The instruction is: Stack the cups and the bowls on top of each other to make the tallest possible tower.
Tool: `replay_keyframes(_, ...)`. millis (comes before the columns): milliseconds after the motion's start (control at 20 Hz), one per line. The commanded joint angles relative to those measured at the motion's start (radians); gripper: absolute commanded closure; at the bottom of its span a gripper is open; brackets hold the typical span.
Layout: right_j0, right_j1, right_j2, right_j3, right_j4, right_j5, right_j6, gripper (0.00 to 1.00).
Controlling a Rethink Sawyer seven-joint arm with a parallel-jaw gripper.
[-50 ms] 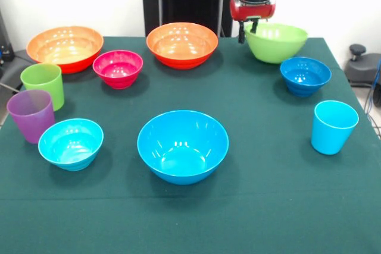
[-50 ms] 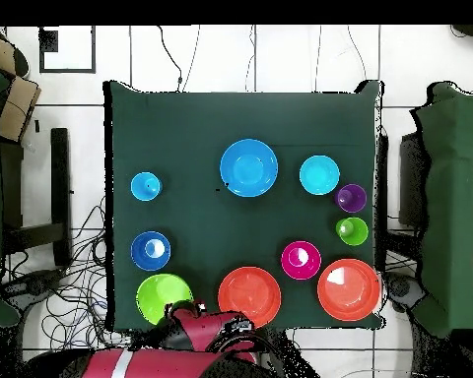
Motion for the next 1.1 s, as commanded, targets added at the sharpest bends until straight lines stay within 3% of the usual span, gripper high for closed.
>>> replay_keyframes(50,-0.024,0.012,0.088,-0.028,-0.011,0.011,0.151,1.0)
replay_keyframes(450,-0.01,-0.019,0.077,-0.019,0.02,0.065,0.155,1.0)
replay_keyframes(850,-0.121,-0.229,0.203,-0.083,0.11,0.384,0.115,1.0)
replay_keyframes(1100,-0.176,-0.261,0.255,-0.141,0.149,0.5,0.089,1.0)
